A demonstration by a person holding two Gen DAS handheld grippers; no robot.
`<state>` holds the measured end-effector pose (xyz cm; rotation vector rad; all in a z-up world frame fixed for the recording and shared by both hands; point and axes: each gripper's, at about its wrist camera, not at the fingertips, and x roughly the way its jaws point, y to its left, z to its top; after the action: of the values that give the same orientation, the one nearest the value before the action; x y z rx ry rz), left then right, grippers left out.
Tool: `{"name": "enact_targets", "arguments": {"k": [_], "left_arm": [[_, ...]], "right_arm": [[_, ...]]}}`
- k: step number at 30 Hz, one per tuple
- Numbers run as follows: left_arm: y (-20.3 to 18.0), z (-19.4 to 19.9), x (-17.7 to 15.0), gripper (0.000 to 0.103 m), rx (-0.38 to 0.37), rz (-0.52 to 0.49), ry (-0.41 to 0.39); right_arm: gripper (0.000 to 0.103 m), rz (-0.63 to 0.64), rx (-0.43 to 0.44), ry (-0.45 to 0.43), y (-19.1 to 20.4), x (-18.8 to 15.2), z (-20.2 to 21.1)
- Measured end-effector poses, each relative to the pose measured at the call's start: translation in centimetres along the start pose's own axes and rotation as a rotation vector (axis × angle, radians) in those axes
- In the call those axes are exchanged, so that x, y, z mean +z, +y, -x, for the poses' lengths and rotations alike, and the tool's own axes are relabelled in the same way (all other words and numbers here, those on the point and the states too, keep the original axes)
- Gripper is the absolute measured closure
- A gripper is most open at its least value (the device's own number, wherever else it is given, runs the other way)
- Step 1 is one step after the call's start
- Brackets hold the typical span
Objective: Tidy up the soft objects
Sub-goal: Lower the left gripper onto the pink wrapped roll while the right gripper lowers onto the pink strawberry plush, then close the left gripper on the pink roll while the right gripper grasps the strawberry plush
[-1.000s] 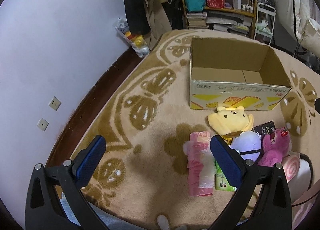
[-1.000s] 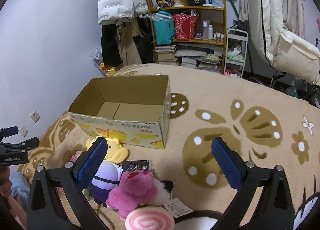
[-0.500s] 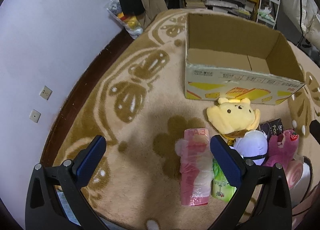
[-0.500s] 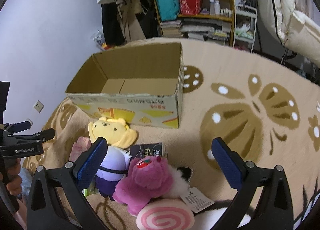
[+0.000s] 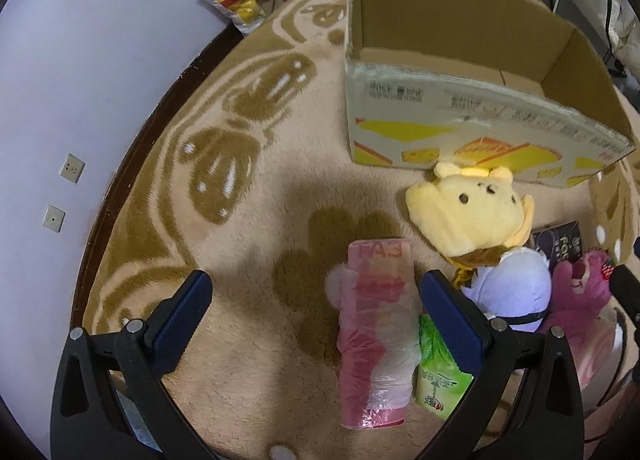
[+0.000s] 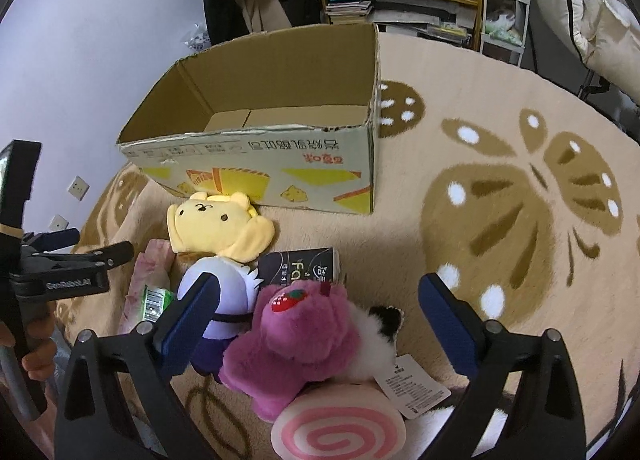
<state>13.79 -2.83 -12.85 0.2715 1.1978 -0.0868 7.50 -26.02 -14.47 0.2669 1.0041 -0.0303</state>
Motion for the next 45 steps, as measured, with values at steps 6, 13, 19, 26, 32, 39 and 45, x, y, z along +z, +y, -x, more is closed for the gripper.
{"name": "enact_targets", "arguments": {"k": [6,13,19,26,32,39,45], "left_arm": [[-0.6,-1.3,-0.3,0.000,0.009,-0.029,0.048],[-0.9,-2.1,-0.5,0.000,-0.007,-0.027,0.092],[-1.3,-3.1,-0.7,0.000,-0.013,-0.035,0.135],[-1.0,-4.2,-0.7,0.000,-0.016,-0.011,0.176],[-0.8,-4.9,-0.2,0.000,-0.028,0.005,0.189],[0.0,-6.3,0.0,0.000,-0.061,0.045,0.222],[0.7,-7.6,0.6,0.010,-0.086,0.084,0.251]], "right_arm": [[0.000,0.015,-0.020,0.034,0.2,-0.2,-0.8],[0.004,0.031,-0.021,0.066,0.4,-0.3,-1.6],[0.023,0.043,0.000,0.106,0.6,-0.6,-2.2],[0.039,0.034,0.014,0.139,0.5,-0.7,-3.1],[0.040,0.034,0.020,0.141,0.6,-0.6,-3.3],[0.052,0.045,0.037,0.126,0.9,-0.5,-3.0],[0.055,0.040,0.050,0.122,1.0,-0.5,-3.1]]}}
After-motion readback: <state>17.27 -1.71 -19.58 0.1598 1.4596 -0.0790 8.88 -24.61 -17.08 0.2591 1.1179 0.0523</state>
